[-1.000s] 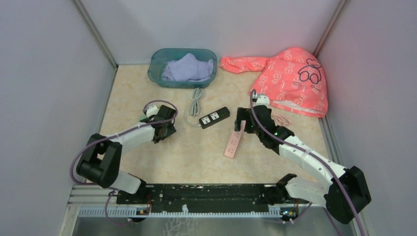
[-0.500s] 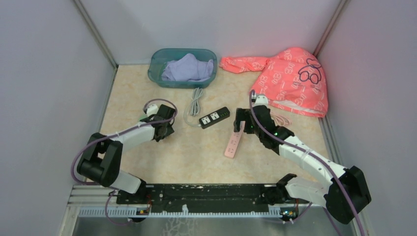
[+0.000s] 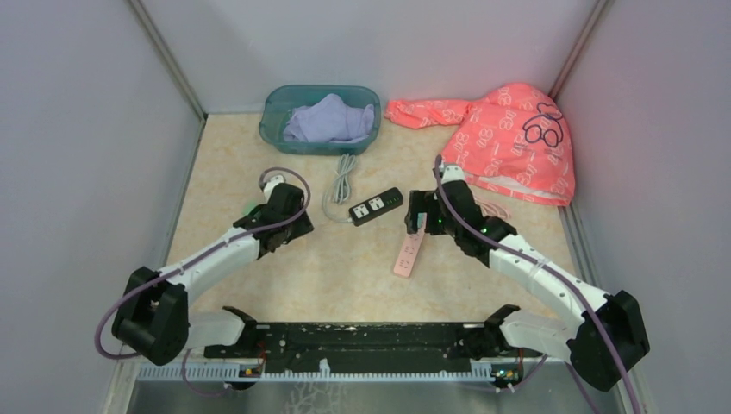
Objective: Insert the plug
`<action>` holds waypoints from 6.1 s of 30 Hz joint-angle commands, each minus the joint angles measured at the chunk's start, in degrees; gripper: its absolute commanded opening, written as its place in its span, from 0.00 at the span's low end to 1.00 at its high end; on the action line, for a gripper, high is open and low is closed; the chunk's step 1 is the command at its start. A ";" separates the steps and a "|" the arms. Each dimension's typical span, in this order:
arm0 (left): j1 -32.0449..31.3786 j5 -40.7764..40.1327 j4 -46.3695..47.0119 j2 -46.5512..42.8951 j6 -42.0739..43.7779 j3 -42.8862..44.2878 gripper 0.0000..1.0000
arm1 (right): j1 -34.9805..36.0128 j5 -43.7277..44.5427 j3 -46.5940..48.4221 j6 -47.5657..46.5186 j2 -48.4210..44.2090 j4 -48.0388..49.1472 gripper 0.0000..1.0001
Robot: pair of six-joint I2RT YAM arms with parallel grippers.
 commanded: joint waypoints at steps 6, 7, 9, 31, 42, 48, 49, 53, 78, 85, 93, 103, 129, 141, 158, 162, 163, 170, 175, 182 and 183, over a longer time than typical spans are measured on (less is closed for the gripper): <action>-10.80 0.49 13.56 -6.20 12.38 -2.03 0.28 | -0.29 -7.03 9.09 -2.89 0.28 -5.46 0.99; -11.81 0.44 15.27 -6.63 13.52 -2.33 0.28 | -0.29 -7.71 9.80 -3.13 0.29 -6.19 0.99; -13.60 0.67 18.73 -7.36 15.94 -3.09 0.27 | -0.29 -9.16 11.33 -3.58 0.46 -8.00 0.99; -22.23 20.74 61.45 -8.45 45.98 -15.07 0.23 | -0.38 -27.38 30.53 -5.62 9.51 -21.19 0.95; -24.35 29.92 76.45 -5.01 53.55 -17.75 0.24 | -0.38 -35.14 36.43 -5.55 15.27 -23.93 0.88; -24.64 32.63 77.92 -3.56 54.18 -16.86 0.24 | -0.38 -37.18 37.39 -6.30 16.41 -25.01 0.83; -24.73 32.74 77.77 -3.25 53.94 -16.48 0.24 | -0.38 -37.15 37.46 -6.49 16.46 -25.22 0.81; -24.82 33.92 76.92 -2.35 53.31 -15.17 0.24 | -0.30 -37.42 37.04 -7.38 16.83 -25.58 0.75; -25.15 34.96 82.09 -0.09 50.26 -15.31 0.23 | 1.59 -43.55 32.32 -9.43 18.07 -24.53 0.46; -25.16 35.78 81.81 0.49 49.45 -15.42 0.23 | 1.63 -42.40 32.16 -9.55 17.48 -23.98 0.36; -25.23 36.88 80.12 0.48 47.90 -15.86 0.32 | 1.64 -42.24 31.78 -9.81 16.53 -22.64 0.12; -25.29 32.30 73.36 -0.62 41.38 -17.03 0.70 | 2.02 -33.83 28.59 -7.50 14.06 -20.64 0.00; -25.25 25.31 49.23 8.04 16.72 -8.85 0.69 | 5.59 3.25 17.12 14.35 13.69 -19.14 0.00; -25.26 29.70 44.43 20.01 13.36 -1.00 0.62 | 6.37 7.65 14.44 19.96 16.24 -17.70 0.00; -25.34 32.99 38.83 26.99 6.72 3.11 0.46 | 8.02 11.61 13.00 24.21 21.06 -14.28 0.00; -25.28 33.30 38.61 27.74 5.76 3.06 0.43 | 8.32 12.61 12.63 24.89 21.91 -14.21 0.00; -25.31 33.45 38.59 27.89 5.60 3.10 0.42 | 8.32 12.73 12.53 24.94 22.04 -14.14 0.00; -25.31 34.48 39.14 28.37 4.99 2.95 0.40 | 8.41 13.53 12.25 25.53 23.39 -14.19 0.00; -25.33 34.92 39.29 28.66 4.97 3.06 0.40 | 8.42 13.33 12.60 26.05 24.66 -14.17 0.00; -25.26 35.26 39.63 28.71 5.01 2.95 0.39 | 8.58 13.09 14.20 26.67 26.39 -16.07 0.00; -25.28 35.38 39.71 28.72 4.97 3.00 0.39 | 8.51 13.31 14.70 27.07 26.91 -17.07 0.00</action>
